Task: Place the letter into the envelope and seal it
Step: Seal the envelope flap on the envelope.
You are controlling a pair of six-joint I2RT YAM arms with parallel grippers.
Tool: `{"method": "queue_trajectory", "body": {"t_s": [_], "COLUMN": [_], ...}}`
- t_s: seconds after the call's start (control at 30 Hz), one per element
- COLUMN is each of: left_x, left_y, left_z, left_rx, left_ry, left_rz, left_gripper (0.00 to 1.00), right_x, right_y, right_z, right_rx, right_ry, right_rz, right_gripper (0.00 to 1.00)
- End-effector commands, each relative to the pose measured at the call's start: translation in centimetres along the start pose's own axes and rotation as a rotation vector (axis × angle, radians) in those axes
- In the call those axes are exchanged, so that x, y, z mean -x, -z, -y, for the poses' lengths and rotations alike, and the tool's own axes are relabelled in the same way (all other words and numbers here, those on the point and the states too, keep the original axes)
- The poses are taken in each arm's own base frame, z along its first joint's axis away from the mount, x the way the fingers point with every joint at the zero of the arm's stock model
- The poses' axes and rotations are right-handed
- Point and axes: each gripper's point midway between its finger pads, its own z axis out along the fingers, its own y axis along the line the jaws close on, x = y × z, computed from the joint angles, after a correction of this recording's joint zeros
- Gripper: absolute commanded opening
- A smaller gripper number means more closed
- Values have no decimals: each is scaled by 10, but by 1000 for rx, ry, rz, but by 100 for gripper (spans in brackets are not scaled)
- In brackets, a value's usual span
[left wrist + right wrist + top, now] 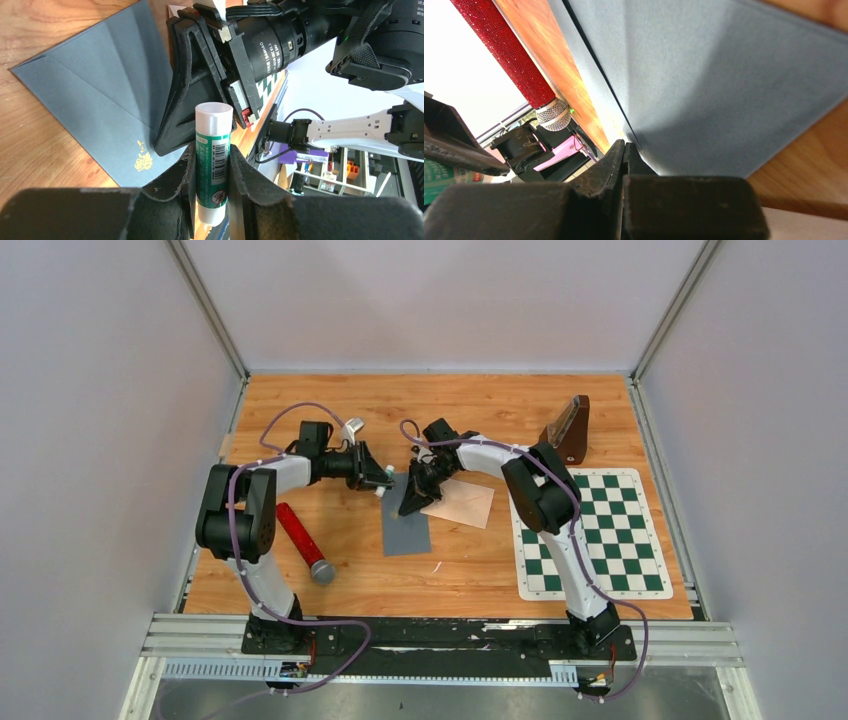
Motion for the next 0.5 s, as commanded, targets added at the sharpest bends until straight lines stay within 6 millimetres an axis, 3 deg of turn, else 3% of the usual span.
{"method": "queue_trajectory", "body": {"t_s": [0.0,0.23,0.47], "left_x": [-4,2,-4], "left_y": [4,13,29], "left_z": [5,20,38], "left_rx": [-10,2,31], "left_ry": [-45,-116,-201], "left_rz": [7,15,0], "left_gripper": [0,0,0], "right_x": [0,-8,-5], "right_y": [-26,-28,-29], "right_z": [71,86,85], "right_rx": [-200,-232,-224], "right_ry": [-100,-161,-157], "right_rz": [19,2,0], "right_gripper": [0,0,0]}}
